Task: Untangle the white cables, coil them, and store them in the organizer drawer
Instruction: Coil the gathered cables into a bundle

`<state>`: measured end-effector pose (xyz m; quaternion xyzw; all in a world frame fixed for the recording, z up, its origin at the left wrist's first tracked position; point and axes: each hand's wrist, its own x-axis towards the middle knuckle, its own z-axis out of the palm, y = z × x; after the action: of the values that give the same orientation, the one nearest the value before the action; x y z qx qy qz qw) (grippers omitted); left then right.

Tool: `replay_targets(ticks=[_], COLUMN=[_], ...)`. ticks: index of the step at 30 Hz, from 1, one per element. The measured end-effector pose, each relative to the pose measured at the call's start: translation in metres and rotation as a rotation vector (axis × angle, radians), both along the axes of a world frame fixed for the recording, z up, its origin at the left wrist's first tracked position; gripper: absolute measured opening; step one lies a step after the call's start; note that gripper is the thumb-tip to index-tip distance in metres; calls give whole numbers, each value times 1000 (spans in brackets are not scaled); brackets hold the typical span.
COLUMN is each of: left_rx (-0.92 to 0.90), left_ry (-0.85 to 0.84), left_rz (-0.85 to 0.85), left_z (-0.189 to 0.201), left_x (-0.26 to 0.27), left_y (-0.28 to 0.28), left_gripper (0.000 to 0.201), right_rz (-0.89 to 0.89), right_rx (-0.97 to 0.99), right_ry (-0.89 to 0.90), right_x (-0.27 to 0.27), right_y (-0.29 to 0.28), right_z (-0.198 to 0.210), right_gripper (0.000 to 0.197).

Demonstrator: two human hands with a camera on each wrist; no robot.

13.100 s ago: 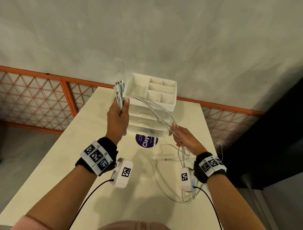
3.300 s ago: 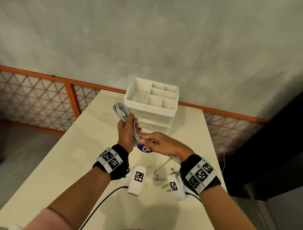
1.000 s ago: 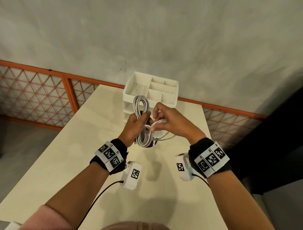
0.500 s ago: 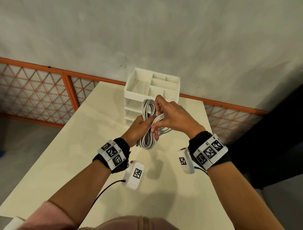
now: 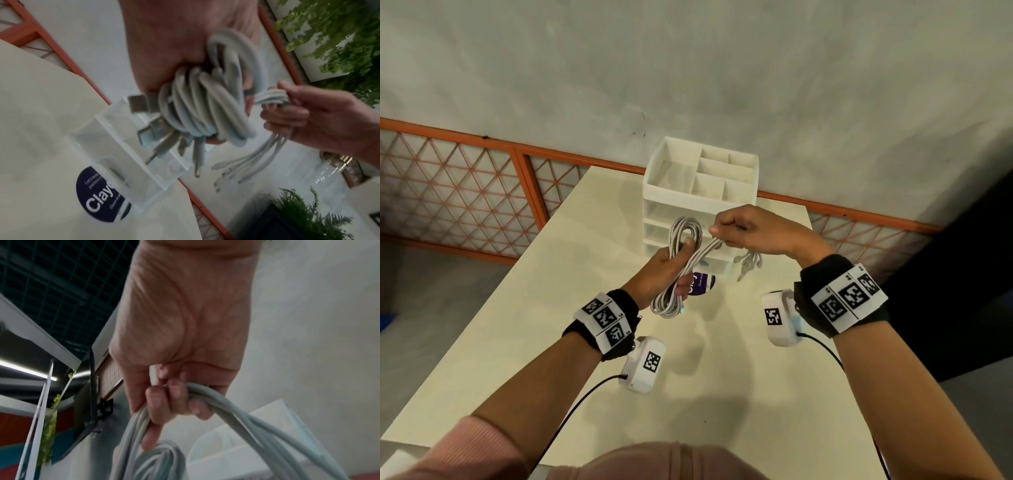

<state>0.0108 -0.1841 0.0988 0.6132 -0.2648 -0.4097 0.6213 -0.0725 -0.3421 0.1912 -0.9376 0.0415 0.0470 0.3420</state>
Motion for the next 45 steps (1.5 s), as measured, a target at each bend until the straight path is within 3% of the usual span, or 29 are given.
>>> replay_targets(ticks=[4, 10, 16, 18, 21, 23, 28, 33, 38, 45], left_rx=[-48, 84, 2, 7, 39, 47, -23, -72, -137, -128], left_ry=[263, 73, 314, 259, -5, -8, 29, 11, -41, -188], left_rz=[-49, -175, -245, -266, -218, -179, -49, 53, 184, 148], left_z=[0, 8, 7, 5, 1, 1, 3, 2, 7, -5], left_x=[0, -13, -11, -16, -23, -25, -18, -12, -5, 6], left_y=[-4, -15, -11, -8, -4, -5, -7, -7, -15, -13], left_gripper=[82, 63, 89, 78, 48, 36, 29, 34, 32, 28], right_rz=[56, 46, -93, -92, -109, -170, -304, -298, -444, -317], right_rx=[37, -28, 25, 8, 106, 179, 293, 430, 207, 22], right_ry=[-53, -95, -162, -150, -140, -147, -195, -260, -415, -333], right_x=[3, 14, 15, 15, 11, 9, 0, -9, 0, 4], right_y=[7, 21, 13, 14, 13, 11, 1, -2, 27, 38], right_z=[11, 8, -4, -7, -7, -7, -21, -46, -74, -74], right_gripper=[35, 35, 42, 41, 29, 37, 28, 16, 22, 19])
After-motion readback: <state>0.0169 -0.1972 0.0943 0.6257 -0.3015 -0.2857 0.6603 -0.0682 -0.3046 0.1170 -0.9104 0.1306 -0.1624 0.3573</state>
